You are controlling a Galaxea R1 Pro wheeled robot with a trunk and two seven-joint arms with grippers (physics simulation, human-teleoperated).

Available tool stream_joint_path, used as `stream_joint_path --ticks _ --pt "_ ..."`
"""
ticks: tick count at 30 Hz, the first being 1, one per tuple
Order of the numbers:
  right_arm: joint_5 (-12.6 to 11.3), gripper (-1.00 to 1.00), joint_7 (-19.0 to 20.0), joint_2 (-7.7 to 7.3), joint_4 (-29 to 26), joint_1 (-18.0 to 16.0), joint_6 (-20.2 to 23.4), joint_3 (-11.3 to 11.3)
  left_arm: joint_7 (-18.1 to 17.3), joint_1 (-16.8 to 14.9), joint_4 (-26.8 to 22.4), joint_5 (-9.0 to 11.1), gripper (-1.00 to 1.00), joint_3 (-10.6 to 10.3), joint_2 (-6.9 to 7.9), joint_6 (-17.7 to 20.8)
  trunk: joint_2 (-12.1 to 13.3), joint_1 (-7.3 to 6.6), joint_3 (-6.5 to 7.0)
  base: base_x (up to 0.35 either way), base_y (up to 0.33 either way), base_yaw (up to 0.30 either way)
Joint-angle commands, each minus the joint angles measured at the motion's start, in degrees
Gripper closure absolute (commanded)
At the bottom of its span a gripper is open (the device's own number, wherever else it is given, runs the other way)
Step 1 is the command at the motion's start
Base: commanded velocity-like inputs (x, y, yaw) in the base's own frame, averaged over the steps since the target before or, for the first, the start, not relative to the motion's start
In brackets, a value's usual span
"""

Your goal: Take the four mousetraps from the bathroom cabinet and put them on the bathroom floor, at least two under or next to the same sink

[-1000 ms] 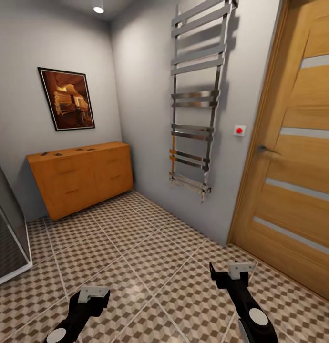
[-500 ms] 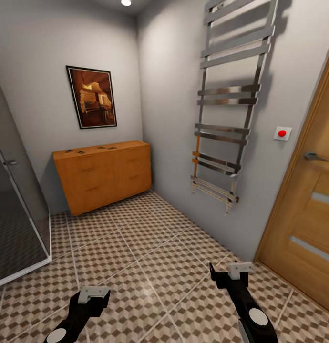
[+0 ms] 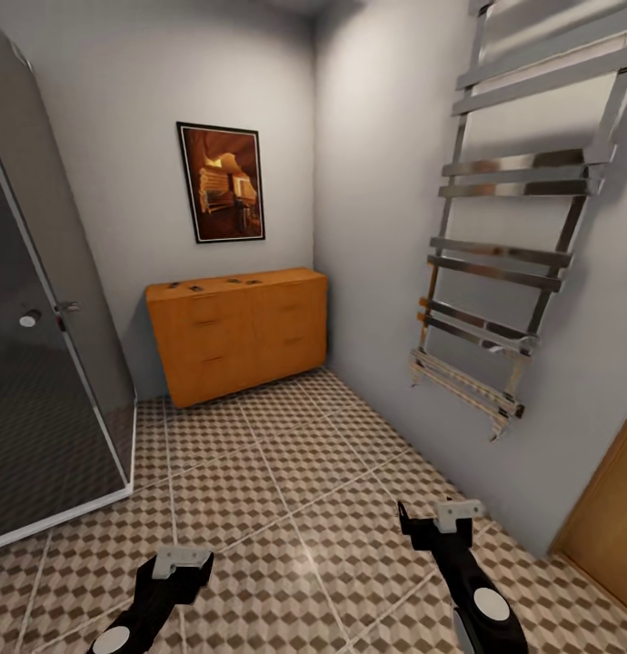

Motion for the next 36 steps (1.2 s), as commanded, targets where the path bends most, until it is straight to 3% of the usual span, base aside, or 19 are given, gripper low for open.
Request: stream_joint_path --ticks 1,21,36 --pt "0.6 -1.0 -0.14 0.0 -0.11 -0.02 0.41 0.05 -0.04 -0.04 -0.04 -0.04 -1.0 -0.02 -0.12 0.31 -0.03 0.03 -0.07 0.338 0.0 0.281" --pt "0.6 -1.0 -0.14 -0.05 -0.11 -0.02 0.41 0.07 -0.05 -0.02 0.19 -0.1 -1.0 -0.02 -0.33 0.22 -0.03 0.03 -0.08 0.318 -0.045 0.283" --pt "0.6 -1.0 -0.14 -0.05 -0.11 -0.02 0.41 0.07 0.11 -0.03 0.61 -0.11 -1.0 -2.12 -0.34 0.22 -0.03 0.03 -0.08 0.072 -0.186 0.283"
